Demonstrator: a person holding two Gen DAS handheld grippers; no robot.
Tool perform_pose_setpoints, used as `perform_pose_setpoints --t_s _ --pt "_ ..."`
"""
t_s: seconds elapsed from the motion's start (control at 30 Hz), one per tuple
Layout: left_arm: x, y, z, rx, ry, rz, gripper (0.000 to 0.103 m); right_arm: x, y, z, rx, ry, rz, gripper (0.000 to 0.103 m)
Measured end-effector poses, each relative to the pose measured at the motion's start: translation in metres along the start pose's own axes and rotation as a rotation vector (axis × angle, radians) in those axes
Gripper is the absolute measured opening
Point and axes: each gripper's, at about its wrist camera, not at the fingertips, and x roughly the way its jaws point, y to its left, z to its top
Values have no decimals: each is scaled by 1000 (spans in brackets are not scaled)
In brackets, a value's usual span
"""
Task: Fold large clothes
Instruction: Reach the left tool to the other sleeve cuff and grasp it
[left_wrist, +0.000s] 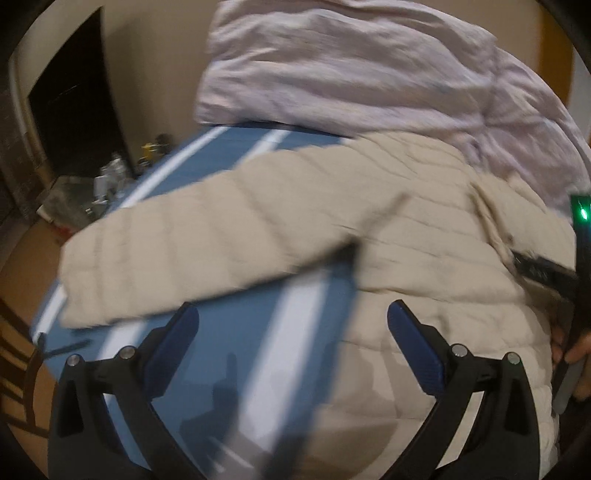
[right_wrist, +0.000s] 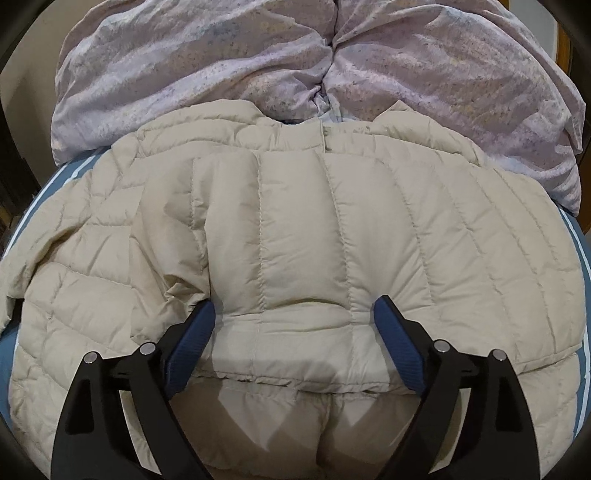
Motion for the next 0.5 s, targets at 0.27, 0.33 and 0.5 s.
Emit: perform_pose_setpoints --t_s 0.27,0.33,0.5 --pt "2 91 12 -134 27 165 98 1 -1 -2 14 1 25 92" --pt "7 111 12 -175 52 183 94 0 -2 -2 13 1 32 92" --pt "22 156 11 -315 97 169 85 0 -4 -1 14 -1 50 93"
